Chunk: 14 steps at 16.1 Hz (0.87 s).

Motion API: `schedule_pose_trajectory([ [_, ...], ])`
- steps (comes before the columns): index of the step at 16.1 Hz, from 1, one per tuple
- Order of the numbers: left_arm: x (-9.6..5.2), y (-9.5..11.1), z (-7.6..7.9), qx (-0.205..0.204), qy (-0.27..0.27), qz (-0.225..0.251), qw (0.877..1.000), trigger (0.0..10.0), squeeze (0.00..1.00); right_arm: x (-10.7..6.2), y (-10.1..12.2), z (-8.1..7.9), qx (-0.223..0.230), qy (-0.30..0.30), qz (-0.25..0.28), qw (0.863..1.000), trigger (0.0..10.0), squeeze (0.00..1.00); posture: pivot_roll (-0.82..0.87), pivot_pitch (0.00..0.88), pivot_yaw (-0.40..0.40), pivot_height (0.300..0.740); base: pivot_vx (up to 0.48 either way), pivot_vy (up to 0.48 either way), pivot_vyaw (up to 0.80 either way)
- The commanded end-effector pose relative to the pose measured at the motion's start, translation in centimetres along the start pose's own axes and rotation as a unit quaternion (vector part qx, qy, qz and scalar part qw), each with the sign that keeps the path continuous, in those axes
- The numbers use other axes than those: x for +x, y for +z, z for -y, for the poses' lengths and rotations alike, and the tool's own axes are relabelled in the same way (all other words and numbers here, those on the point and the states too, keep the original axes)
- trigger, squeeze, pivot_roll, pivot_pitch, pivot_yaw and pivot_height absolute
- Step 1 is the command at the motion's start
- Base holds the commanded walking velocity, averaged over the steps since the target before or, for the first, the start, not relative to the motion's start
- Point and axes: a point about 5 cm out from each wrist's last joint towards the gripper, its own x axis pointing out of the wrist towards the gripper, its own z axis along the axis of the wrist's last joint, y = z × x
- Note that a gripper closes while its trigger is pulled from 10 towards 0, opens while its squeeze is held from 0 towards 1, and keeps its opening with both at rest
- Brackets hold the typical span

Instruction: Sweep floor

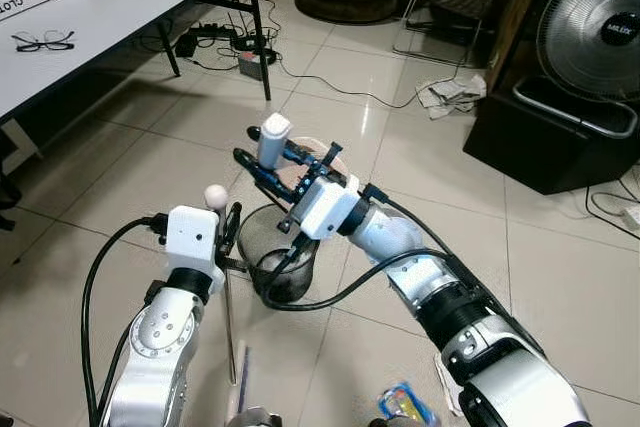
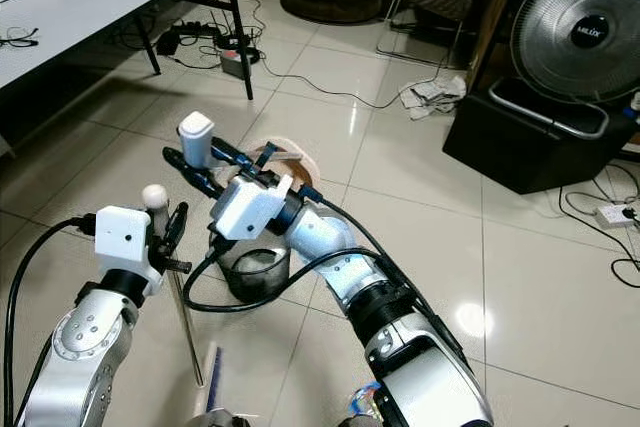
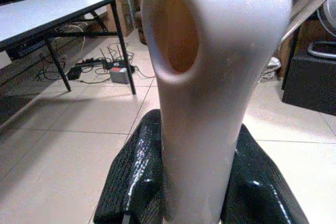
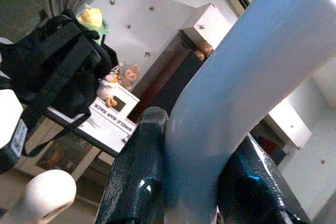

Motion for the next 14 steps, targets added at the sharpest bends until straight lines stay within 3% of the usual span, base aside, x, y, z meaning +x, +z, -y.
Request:
schedule_pose_trajectory([
  [1, 0.4, 0.6, 0.1, 0.007, -0.005, 0.012, 1.000, 10.0, 0.00, 1.3, 1.3, 2.3, -0.028, -0.038, 0.039, 0.998, 10.0, 0.00, 0.02, 0.058, 0.033, 0.740, 0.000, 0.000, 0.00],
  [2, 0.4, 0.6, 0.2, 0.008, -0.007, 0.012, 1.000, 10.0, 0.00, 1.4, 1.4, 3.1, -0.029, -0.058, 0.040, 0.997, 10.0, 0.00, 0.02, 0.058, 0.033, 0.740, 0.000, 0.000, 0.00],
  [4, 0.7, 0.7, 0.3, 0.011, -0.012, 0.016, 1.000, 10.0, 0.00, 1.5, 2.7, 7.5, -0.039, -0.168, 0.051, 0.984, 10.0, 0.00, 0.02, 0.059, 0.037, 0.740, 0.000, 0.000, 0.00],
  [6, 0.8, 0.7, 0.7, 0.019, -0.024, 0.019, 0.999, 10.0, 0.00, -0.1, 3.9, 11.8, -0.075, -0.256, 0.041, 0.963, 10.0, 0.00, 0.00, 0.058, 0.045, 0.740, 0.000, 0.000, 0.00],
  [8, 0.9, 0.6, 1.0, 0.020, -0.034, 0.022, 0.999, 10.0, 0.00, -2.5, 4.8, 14.6, -0.105, -0.307, 0.019, 0.946, 10.0, 0.00, -0.01, 0.058, 0.049, 0.740, 0.000, 0.000, 0.00],
  [10, 1.0, 0.6, 1.2, 0.016, -0.038, 0.022, 0.999, 10.0, 0.00, -4.7, 4.5, 15.5, -0.121, -0.329, -0.036, 0.936, 10.0, 0.00, -0.02, 0.055, 0.052, 0.740, 0.000, 0.000, 0.00],
  [12, 1.0, 0.4, 1.8, 0.000, -0.060, 0.015, 0.998, 10.0, 0.00, -9.8, 1.3, 14.7, -0.082, -0.385, -0.201, 0.897, 10.0, 0.00, -0.03, 0.053, 0.057, 0.740, 0.000, 0.000, 0.00],
  [13, 1.0, 0.3, 1.9, 0.000, -0.064, 0.012, 0.998, 10.0, 0.00, -10.7, 0.8, 14.4, -0.074, -0.392, -0.226, 0.889, 10.0, 0.00, -0.02, 0.053, 0.058, 0.740, 0.000, 0.000, 0.00],
  [14, 0.7, -0.1, 2.4, 0.003, -0.087, 0.002, 0.996, 10.0, 0.00, -13.6, 0.1, 12.8, -0.035, -0.425, -0.286, 0.858, 10.0, 0.00, -0.03, 0.052, 0.063, 0.740, 0.000, 0.000, 0.00],
])
